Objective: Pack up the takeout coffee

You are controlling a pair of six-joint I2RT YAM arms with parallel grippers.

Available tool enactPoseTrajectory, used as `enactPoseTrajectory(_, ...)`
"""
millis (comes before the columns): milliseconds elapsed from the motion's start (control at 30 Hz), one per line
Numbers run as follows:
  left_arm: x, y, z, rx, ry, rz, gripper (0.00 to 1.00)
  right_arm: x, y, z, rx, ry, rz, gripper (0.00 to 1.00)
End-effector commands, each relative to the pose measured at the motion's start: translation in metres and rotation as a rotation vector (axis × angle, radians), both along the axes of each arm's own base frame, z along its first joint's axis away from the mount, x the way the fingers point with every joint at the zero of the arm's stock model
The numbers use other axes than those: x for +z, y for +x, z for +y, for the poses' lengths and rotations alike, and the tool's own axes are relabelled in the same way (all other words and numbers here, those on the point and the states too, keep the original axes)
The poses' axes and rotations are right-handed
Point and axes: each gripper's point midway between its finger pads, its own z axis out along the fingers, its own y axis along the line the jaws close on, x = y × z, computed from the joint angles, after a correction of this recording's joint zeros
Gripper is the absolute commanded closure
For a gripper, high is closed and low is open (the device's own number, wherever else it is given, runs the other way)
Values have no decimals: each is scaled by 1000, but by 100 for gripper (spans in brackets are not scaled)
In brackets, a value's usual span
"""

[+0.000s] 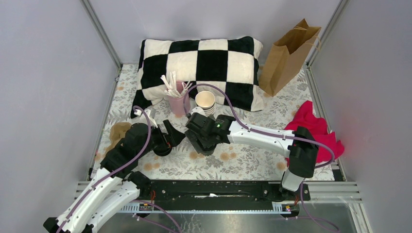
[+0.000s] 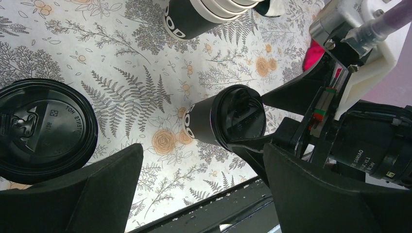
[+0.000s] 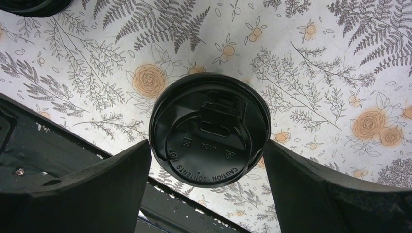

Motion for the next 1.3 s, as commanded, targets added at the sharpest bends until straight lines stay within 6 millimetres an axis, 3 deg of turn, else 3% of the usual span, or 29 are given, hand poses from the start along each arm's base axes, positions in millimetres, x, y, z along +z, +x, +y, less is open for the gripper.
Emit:
enactPoseTrajectory(0, 23, 5, -1, -1, -22, -62, 2, 3, 7, 10, -23, 28, -36, 9)
enactPoseTrajectory(500, 22, 6, -2, -3, -17, -58, 2, -2, 13, 0, -55, -15, -70, 18)
enactPoseTrajectory(700, 23, 7, -2, -2, -14, -61, 2, 5, 26, -19, -96, -42, -145, 18)
enactPoseTrajectory(1000, 22, 8, -2, -4, -8, -56, 1, 4, 65, -65, -211, 16, -156, 18)
enactPoseTrajectory(1267, 21, 10, -3, -3, 0, -52, 1, 5, 115, -99, -286, 58, -204, 18)
